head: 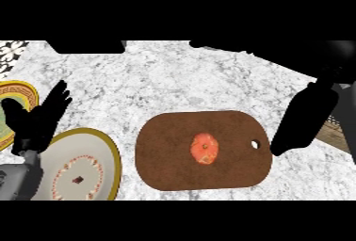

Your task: Pick the squash from the cutting board and place it in the basket

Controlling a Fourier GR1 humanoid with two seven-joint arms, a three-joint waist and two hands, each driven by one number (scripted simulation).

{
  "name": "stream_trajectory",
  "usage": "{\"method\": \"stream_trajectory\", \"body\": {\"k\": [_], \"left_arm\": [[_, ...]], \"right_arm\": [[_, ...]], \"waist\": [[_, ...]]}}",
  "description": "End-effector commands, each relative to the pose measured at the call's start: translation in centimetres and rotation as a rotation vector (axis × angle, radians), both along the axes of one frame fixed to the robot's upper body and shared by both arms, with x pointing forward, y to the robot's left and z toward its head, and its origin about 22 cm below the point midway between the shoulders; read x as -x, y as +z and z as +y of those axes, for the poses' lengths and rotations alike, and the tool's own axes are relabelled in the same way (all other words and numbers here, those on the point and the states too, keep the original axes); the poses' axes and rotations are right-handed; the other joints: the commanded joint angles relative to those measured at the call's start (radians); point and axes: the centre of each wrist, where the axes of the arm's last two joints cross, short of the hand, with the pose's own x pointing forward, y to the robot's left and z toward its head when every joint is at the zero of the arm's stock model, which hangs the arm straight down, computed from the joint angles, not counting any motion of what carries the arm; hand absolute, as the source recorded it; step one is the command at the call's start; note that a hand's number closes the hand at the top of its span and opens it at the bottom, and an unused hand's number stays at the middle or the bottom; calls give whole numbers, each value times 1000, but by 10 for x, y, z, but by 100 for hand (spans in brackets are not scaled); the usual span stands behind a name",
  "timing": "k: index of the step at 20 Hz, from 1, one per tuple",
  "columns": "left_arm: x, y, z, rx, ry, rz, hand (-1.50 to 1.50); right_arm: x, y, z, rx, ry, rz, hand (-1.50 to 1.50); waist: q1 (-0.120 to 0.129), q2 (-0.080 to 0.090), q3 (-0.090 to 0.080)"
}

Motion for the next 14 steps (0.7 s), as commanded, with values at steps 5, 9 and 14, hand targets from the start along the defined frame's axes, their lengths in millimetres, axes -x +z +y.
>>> {"method": "stream_trajectory", "body": {"k": [5, 9, 14], "left_arm": [[1, -1, 1, 9, -15, -9, 0], [0, -4, -11, 12, -6, -11, 0], [1, 12, 13, -1, -30, -29, 0]], "right_arm": [[14, -28, -77, -128, -16, 29, -150], [15, -58, -77, -170, -5, 47, -150], [20, -108, -75, -222, -18, 35, -150]], "waist": [[5, 5, 2], [13, 6, 1], [19, 8, 2]]}}
